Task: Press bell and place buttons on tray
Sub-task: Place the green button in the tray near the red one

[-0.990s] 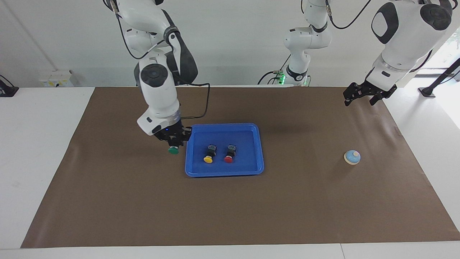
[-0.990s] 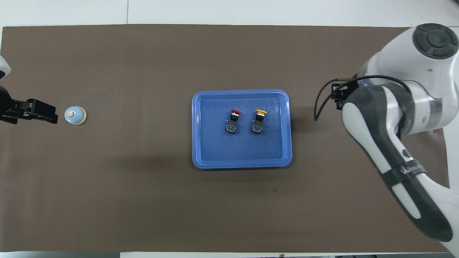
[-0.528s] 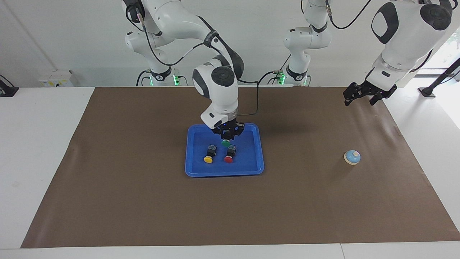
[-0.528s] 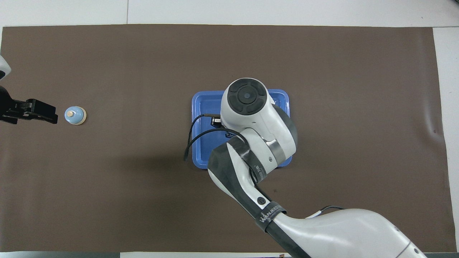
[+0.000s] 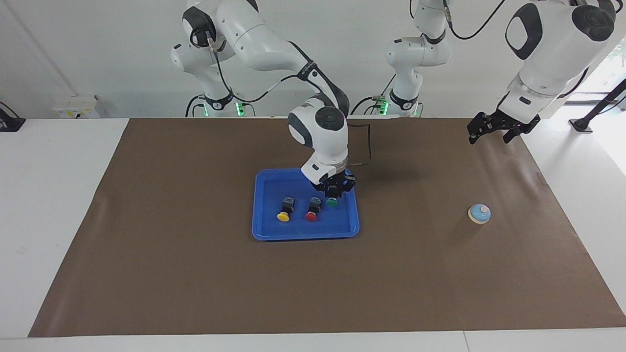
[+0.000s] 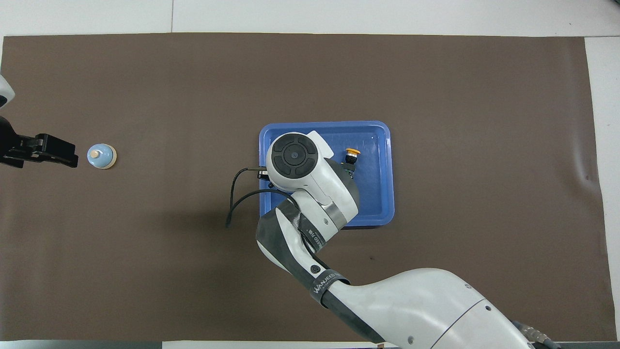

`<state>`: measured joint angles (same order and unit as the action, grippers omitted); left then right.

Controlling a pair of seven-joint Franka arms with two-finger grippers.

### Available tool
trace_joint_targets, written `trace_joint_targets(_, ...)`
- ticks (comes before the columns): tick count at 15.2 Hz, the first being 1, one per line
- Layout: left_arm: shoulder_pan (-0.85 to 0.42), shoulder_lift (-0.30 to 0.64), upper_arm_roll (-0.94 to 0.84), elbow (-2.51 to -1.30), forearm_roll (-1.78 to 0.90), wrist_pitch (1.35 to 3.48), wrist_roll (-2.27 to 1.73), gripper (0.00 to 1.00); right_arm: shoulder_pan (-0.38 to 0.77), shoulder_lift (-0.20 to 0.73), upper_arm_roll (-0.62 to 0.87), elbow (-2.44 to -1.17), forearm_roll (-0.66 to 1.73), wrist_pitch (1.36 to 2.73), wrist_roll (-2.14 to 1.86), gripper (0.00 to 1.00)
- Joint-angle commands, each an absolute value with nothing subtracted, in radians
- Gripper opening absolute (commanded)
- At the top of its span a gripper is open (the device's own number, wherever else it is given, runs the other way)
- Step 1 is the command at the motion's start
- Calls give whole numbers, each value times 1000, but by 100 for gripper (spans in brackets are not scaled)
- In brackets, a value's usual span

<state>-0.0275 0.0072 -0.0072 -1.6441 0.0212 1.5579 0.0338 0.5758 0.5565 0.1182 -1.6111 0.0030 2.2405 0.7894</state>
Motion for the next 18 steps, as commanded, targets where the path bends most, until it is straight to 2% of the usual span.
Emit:
trace_joint_targets(1,-21,-20,-9,-1674,12,1569,31,100,580,545,114,-1647,-8,2279,793,0)
trace_joint_targets(2,-21,-20,-9,-1674,12,1569,31,100,578,545,115,-1646,-5,2278,801,0)
trace_joint_targets(4,-21,-20,-8,-1674,12,1569,31,100,580,545,115,-1640,-3,2267,842,99)
trace_joint_targets(6,-21,-20,-8,-1674,12,1569,31,100,571,532,115,-1628,2,2238,891,100)
trace_joint_targets(8,-21,-20,-9,-1674,12,1569,31,100,533,499,109,-1592,11,2154,887,100)
trace_joint_targets(11,-21,-20,-8,-1674,12,1569,31,100,410,418,114,-1585,9,2077,791,100)
trace_joint_targets(18,-21,-20,-8,-1674,12,1569,31,100,112,273,114,-1588,14,1829,185,100)
